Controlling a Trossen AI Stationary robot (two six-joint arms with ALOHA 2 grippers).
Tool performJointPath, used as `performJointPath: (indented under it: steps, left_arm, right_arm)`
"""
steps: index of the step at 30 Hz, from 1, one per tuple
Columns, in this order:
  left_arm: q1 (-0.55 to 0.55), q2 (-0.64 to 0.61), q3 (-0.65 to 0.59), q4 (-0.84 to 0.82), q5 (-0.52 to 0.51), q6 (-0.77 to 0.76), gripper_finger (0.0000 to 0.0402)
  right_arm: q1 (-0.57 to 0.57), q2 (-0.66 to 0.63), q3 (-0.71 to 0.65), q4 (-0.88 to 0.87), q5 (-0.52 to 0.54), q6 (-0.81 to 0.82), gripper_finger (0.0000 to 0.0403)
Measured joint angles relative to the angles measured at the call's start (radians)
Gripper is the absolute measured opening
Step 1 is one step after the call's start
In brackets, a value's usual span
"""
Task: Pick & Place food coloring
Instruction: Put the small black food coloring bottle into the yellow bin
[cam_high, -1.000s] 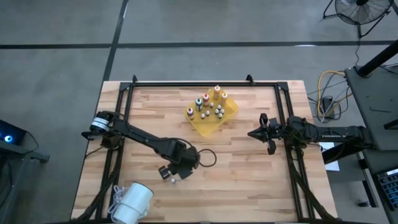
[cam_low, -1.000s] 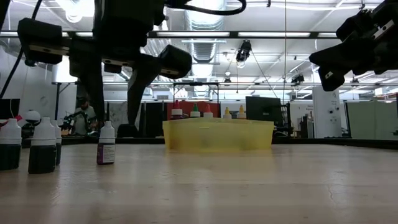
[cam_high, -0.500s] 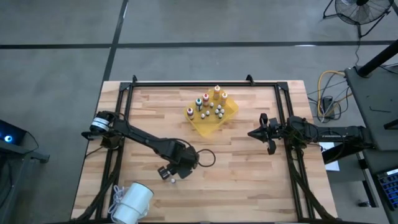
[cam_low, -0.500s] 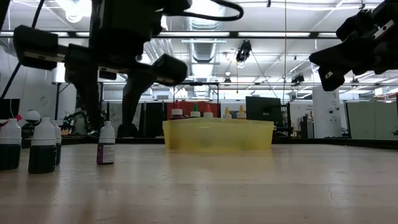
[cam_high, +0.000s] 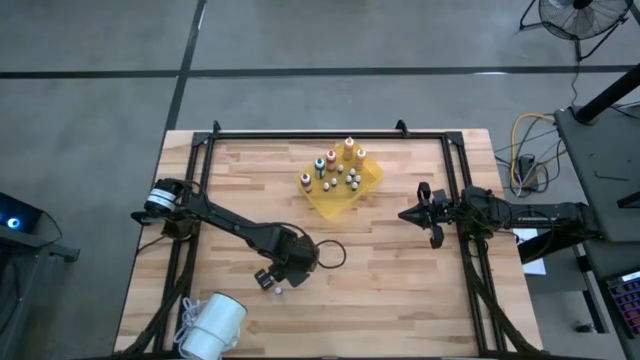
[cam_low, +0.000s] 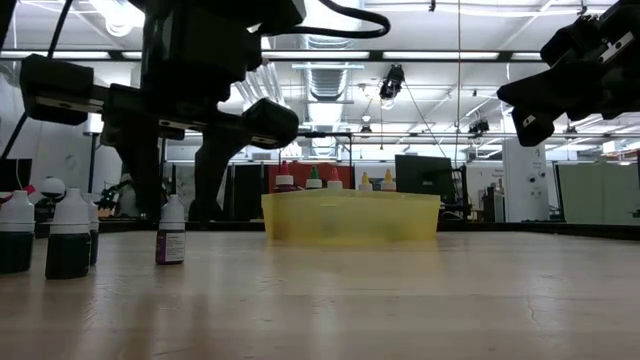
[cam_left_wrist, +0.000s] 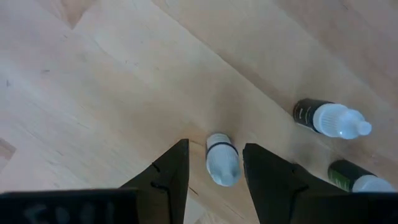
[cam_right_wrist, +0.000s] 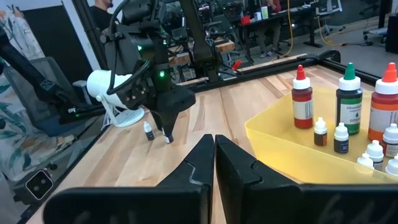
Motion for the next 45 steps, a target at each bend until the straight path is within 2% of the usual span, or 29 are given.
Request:
performJointPath:
  steps: [17,28,33,39,45]
  left_arm:
    - [0.000,0.031,-0.001,0.009,0.000,-0.059,0.0121]
    - [0.000,0.031,-0.001,0.008,0.000,-0.071,0.0063]
    - [0.000,0.031,0.002,-0.003,0.000,-0.100,0.0054]
    - [0.013,0.029,0.063,-0.088,0.000,-0.108,0.0055]
    - [0.058,0.026,0.176,-0.186,0.000,-0.121,0.0055]
  right_arm:
    - [0.000,0.000,0.000,0.000,0.000,0.000,0.0009]
    - [0.000,0.000,0.000,0.000,0.000,0.000,0.0009]
    - [0.000,0.000,0.000,0.000,0.000,0.000,0.0009]
    - [0.000,0.000,0.000,0.000,0.000,0.000,0.0009]
    - [0.000,0.000,0.000,0.000,0.000,0.000,0.0009]
